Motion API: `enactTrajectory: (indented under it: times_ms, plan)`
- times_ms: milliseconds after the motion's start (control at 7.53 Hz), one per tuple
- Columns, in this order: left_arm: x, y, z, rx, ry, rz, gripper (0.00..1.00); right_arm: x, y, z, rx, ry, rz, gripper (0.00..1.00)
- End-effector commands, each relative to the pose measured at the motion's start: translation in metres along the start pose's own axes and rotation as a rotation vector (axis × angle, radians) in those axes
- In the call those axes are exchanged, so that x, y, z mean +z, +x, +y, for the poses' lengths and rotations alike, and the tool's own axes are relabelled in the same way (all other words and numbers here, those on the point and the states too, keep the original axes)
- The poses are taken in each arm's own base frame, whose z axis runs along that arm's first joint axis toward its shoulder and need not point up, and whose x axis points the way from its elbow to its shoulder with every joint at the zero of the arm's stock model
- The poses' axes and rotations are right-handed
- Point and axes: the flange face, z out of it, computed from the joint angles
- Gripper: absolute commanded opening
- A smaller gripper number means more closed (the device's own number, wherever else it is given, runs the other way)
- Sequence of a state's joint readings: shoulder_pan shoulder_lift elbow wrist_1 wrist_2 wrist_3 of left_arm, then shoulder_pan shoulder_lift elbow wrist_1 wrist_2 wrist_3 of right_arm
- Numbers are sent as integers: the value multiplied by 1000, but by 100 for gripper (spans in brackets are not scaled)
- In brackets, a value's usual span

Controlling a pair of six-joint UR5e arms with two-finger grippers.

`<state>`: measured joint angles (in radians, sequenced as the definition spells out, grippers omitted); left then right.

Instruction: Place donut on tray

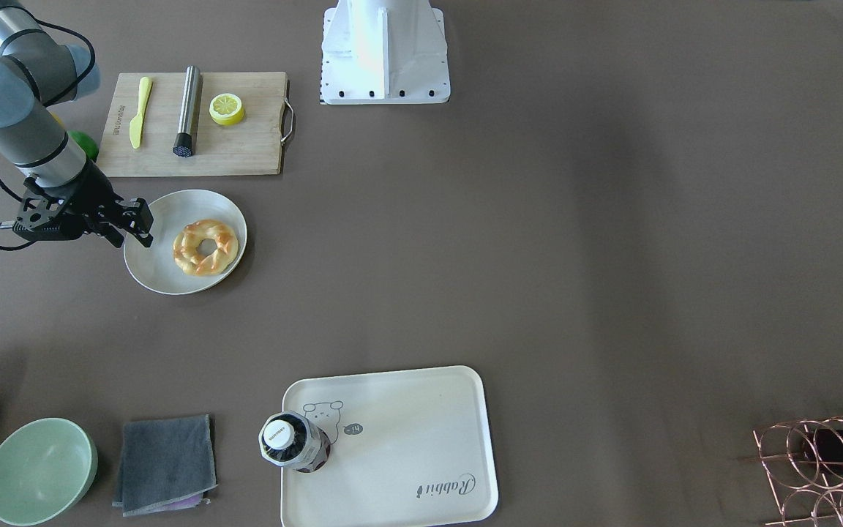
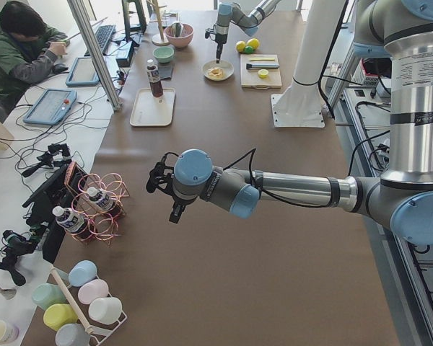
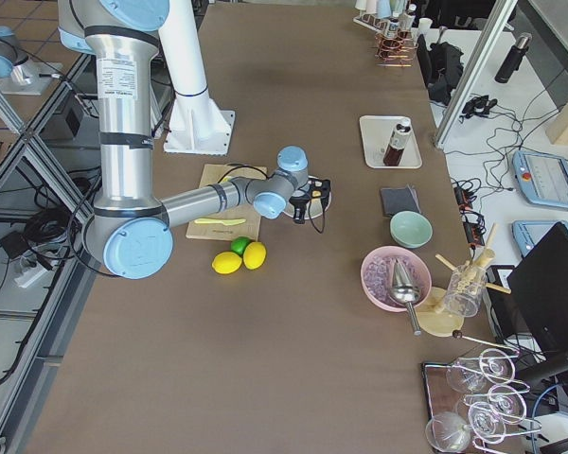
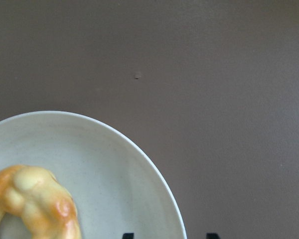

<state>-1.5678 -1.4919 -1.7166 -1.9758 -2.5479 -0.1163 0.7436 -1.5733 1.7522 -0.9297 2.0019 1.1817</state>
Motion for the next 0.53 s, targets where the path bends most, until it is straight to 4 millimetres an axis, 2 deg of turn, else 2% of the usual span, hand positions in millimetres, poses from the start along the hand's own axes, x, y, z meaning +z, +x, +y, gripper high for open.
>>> enactTrajectory:
  times_ms: [0,133,266,399]
  plan:
    - [-1,2,-1,4,3,0,100,2,8,2,7,-5,12,49]
    - [-1,2,-1,4,3,0,100,2,8,3,17,-6,12,28]
    - [-2,3,-1,5,4,0,100,2,8,3,17,-6,12,0]
    - [-1,2,-1,6,3,0,100,2,8,3,17,-6,12,0]
